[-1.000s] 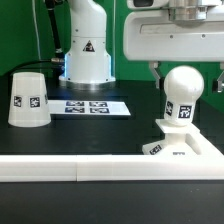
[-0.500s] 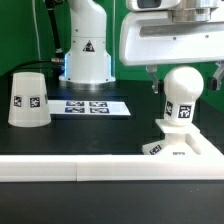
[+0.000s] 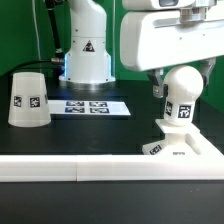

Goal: Assemble lamp

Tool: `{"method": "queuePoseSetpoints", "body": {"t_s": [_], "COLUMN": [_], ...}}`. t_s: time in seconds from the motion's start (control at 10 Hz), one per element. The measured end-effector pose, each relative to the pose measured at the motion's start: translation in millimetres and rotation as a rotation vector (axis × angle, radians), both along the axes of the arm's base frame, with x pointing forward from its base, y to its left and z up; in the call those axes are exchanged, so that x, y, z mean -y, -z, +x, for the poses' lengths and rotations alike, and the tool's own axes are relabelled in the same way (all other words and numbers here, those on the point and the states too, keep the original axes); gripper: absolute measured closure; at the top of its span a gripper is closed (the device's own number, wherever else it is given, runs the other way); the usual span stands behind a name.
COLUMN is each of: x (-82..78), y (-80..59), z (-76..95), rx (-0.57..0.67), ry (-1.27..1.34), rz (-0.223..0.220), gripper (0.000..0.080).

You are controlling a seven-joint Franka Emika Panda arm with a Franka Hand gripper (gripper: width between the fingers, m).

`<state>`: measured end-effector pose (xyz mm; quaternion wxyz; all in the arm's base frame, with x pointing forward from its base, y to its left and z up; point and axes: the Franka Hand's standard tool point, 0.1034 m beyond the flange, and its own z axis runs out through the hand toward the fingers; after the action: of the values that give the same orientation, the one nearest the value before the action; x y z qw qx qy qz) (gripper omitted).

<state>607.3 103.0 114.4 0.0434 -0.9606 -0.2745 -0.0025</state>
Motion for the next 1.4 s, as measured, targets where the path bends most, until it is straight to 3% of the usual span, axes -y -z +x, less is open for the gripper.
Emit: {"method": "queuePoseSetpoints", "body": {"t_s": [0.8, 1.3, 1.4], "x": [0.4, 0.1, 1.0], "y": [-0.3, 3.1, 3.1], "z": [2.1, 0.7, 0.9], "rx": [0.046, 0.036, 0.036], "ry": [-0.639, -0.832, -0.818], "rz": [-0.077, -0.122, -0.122], "gripper": [0.0100, 0.0100, 0.0219]}}
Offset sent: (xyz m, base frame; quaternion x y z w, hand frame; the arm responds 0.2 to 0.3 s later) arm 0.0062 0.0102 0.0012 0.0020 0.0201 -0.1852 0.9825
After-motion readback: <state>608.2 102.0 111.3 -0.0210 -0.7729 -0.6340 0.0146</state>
